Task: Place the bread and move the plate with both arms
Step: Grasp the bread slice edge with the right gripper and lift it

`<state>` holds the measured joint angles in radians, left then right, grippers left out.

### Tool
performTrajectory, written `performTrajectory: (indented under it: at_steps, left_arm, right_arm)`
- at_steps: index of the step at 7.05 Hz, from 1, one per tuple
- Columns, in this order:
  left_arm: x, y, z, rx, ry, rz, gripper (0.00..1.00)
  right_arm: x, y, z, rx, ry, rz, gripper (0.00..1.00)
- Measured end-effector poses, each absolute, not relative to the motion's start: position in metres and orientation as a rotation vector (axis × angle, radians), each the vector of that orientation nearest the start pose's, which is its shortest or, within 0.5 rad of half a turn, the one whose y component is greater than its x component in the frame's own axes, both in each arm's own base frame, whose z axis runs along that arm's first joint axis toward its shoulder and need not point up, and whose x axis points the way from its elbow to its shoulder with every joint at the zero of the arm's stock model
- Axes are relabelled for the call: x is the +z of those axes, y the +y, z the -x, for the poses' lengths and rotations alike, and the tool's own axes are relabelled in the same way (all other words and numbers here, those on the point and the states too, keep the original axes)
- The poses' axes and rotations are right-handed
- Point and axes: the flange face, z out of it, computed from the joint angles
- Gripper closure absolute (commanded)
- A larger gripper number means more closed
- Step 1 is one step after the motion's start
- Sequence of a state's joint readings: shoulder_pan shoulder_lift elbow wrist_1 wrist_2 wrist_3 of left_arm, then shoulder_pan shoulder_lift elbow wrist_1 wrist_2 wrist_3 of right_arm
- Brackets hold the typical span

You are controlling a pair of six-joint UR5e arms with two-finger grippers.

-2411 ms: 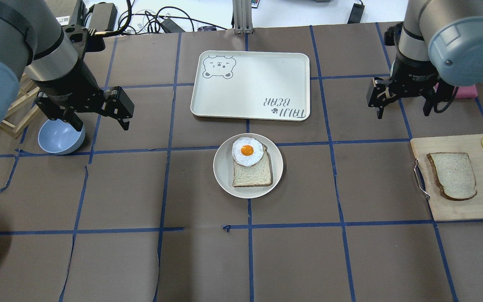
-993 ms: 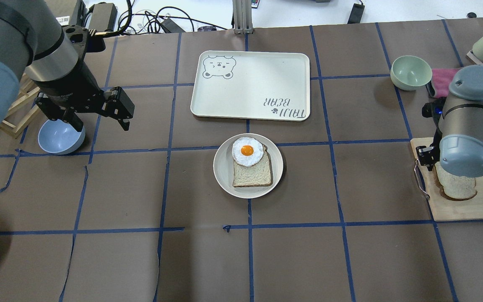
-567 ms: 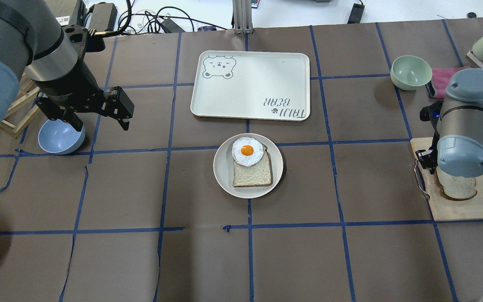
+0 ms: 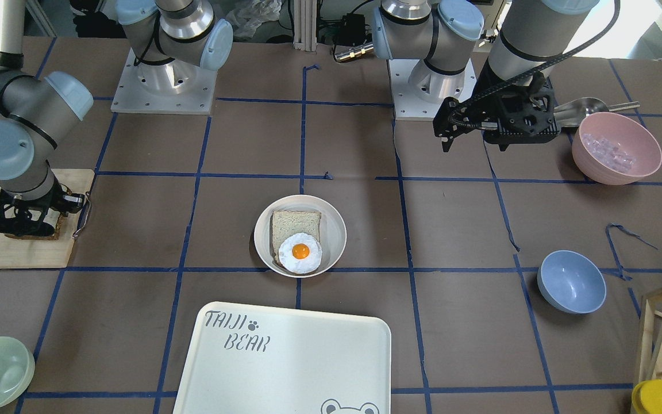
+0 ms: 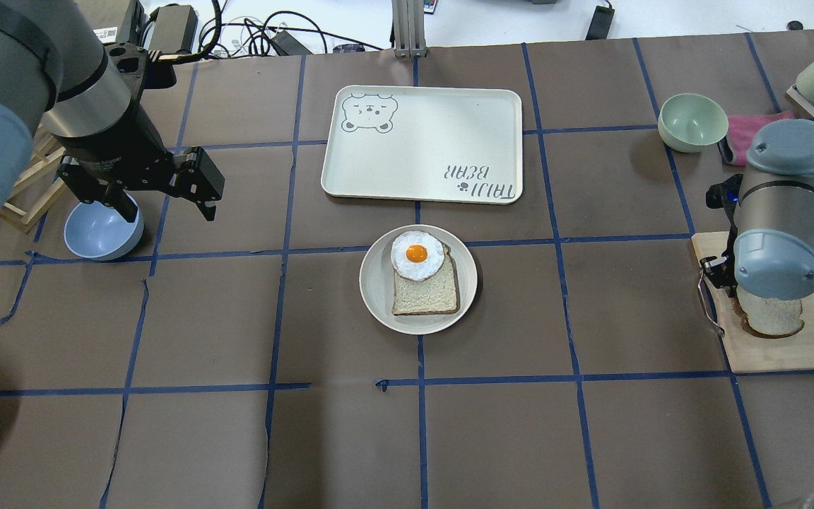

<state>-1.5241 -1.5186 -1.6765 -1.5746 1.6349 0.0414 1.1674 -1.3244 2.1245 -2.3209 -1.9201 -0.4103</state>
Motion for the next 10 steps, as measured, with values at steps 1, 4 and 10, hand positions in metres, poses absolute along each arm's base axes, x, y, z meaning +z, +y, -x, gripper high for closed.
performTrajectory:
  at_steps: [1, 4, 10]
  left_arm:
    - [0.461, -0.469, 0.105, 0.093, 3.076, 0.004, 0.0]
    - [0.461, -0.469, 0.105, 0.095, 3.075, 0.004, 0.0]
    - [0.457, -0.467, 0.105, 0.104, 3.074, 0.004, 0.0]
  right_arm:
    - [0.193, -0.473, 0.094, 0.322, 3.425, 0.027, 0.6]
    - [0.183, -0.473, 0.095, 0.37, 3.422, 0.04, 1.0]
    - [0.192, -0.473, 0.097, 0.368, 3.449, 0.023, 1.0]
